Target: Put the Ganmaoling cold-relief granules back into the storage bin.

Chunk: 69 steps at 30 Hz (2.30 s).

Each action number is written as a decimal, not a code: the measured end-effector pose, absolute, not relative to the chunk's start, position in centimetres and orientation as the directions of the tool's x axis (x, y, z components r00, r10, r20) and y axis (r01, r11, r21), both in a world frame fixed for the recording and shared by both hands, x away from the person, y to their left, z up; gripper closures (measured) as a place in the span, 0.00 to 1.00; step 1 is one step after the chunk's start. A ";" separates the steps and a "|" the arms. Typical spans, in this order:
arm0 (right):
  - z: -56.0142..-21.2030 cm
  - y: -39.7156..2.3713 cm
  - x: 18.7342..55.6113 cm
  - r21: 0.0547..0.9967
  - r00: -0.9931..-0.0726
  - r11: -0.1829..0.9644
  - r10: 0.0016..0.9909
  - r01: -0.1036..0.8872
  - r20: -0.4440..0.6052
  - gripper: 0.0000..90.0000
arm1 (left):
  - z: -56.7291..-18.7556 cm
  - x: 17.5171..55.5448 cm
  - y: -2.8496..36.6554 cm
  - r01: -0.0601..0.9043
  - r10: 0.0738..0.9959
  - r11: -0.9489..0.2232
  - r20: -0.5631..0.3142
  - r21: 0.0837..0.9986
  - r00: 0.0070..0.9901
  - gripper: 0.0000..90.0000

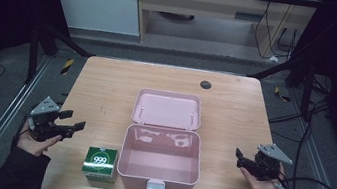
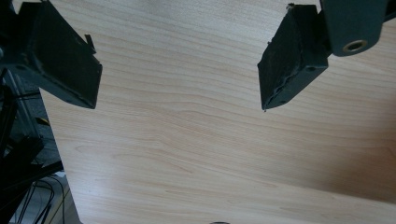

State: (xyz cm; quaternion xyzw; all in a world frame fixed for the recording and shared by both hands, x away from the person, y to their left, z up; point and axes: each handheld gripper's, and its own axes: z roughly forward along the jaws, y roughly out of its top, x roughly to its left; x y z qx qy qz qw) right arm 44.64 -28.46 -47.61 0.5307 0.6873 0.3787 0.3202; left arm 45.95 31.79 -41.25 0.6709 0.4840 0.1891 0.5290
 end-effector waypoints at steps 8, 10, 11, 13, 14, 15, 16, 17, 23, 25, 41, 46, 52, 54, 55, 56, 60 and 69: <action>-47.6 -28.5 44.6 0.860 -0.229 0.156 0.972 0.485 -0.048 0.15 | -40.6 46.1 30.9 0.500 0.811 -0.051 -0.257 0.864 0.526 0.31; -47.6 -28.4 44.6 0.857 -0.233 0.158 0.971 0.491 -0.046 0.15 | -40.4 46.1 30.5 0.501 0.800 -0.063 -0.257 0.863 0.543 0.29; -47.6 -28.4 44.6 0.857 -0.235 0.160 0.971 0.489 -0.047 0.14 | -40.3 46.0 30.3 0.499 0.794 -0.064 -0.259 0.864 0.549 0.28; -47.7 -28.4 44.6 0.856 -0.236 0.163 0.970 0.491 -0.049 0.14 | -40.0 45.9 29.9 0.501 0.779 -0.073 -0.265 0.862 0.569 0.28; -47.7 -28.4 44.6 0.855 -0.236 0.166 0.970 0.491 -0.052 0.14 | -39.9 45.9 29.7 0.502 0.774 -0.077 -0.266 0.861 0.574 0.27; -47.7 -28.4 44.6 0.855 -0.236 0.167 0.970 0.490 -0.054 0.14 | -39.8 45.9 29.6 0.504 0.770 -0.084 -0.266 0.860 0.581 0.27; -47.7 -28.4 44.6 0.856 -0.236 0.168 0.970 0.489 -0.055 0.14 | -39.7 45.9 29.4 0.505 0.767 -0.091 -0.264 0.858 0.585 0.27; -47.7 -28.4 44.6 0.856 -0.236 0.168 0.970 0.489 -0.055 0.14 | -39.6 45.8 29.3 0.509 0.764 -0.095 -0.265 0.856 0.588 0.26; -47.7 -28.3 44.7 0.856 -0.237 0.172 0.970 0.488 -0.059 0.13 | -39.1 45.5 28.4 0.521 0.742 -0.129 -0.266 0.844 0.615 0.24; -47.7 -28.3 44.7 0.856 -0.236 0.169 0.970 0.489 -0.057 0.13 | -39.0 45.3 28.0 0.521 0.735 -0.133 -0.269 0.843 0.623 0.24; -47.9 -28.2 44.8 0.848 -0.248 0.180 0.967 0.499 -0.059 0.10 | -39.3 43.3 25.9 0.551 0.656 -0.190 -0.313 0.812 0.687 0.18; -47.9 -28.2 44.8 0.849 -0.250 0.180 0.967 0.497 -0.059 0.10 | -39.8 42.7 25.0 0.556 0.640 -0.207 -0.318 0.805 0.699 0.18; -47.9 -28.1 44.9 0.845 -0.257 0.184 0.965 0.501 -0.057 0.09 | -40.4 42.2 24.2 0.555 0.630 -0.215 -0.320 0.803 0.708 0.16; -47.9 -28.0 44.8 0.845 -0.257 0.184 0.965 0.502 -0.057 0.09 | -40.5 42.0 24.0 0.555 0.629 -0.217 -0.320 0.803 0.709 0.16; -47.9 -28.0 44.8 0.845 -0.259 0.185 0.964 0.501 -0.057 0.09 | -40.6 41.9 23.9 0.556 0.625 -0.220 -0.322 0.802 0.711 0.15; -47.9 -28.0 44.8 0.845 -0.259 0.185 0.964 0.501 -0.058 0.09 | -40.7 41.8 23.7 0.556 0.621 -0.222 -0.324 0.801 0.714 0.15; -48.0 -28.0 44.9 0.843 -0.264 0.190 0.963 0.503 -0.060 0.08 | -41.0 41.4 23.3 0.556 0.608 -0.230 -0.328 0.799 0.723 0.14; -48.1 -27.9 44.9 0.838 -0.270 0.195 0.961 0.509 -0.060 0.07 | -41.8 40.9 21.9 0.576 0.602 -0.234 -0.348 0.783 0.718 0.11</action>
